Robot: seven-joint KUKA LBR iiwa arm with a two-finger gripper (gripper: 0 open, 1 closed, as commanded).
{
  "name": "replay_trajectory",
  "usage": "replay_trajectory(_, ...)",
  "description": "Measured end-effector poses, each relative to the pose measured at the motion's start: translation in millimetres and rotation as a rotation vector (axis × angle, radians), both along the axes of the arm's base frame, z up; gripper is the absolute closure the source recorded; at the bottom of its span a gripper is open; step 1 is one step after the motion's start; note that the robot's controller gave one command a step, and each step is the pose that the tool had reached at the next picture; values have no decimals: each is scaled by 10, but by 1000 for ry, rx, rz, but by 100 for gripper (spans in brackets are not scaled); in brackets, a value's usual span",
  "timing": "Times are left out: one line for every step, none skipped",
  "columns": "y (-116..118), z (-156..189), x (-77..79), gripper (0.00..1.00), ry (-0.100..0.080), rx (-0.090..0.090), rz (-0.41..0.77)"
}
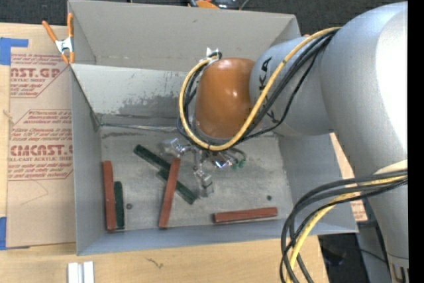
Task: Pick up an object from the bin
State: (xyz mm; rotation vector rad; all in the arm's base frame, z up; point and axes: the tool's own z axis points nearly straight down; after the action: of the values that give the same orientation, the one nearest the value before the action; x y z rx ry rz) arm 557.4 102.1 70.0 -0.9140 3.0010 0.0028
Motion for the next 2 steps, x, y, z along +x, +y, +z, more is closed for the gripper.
replay_trajectory(-16,0,-1,100,1,-1,-3)
replay_trajectory(-134,1369,204,100,-9,-1,6)
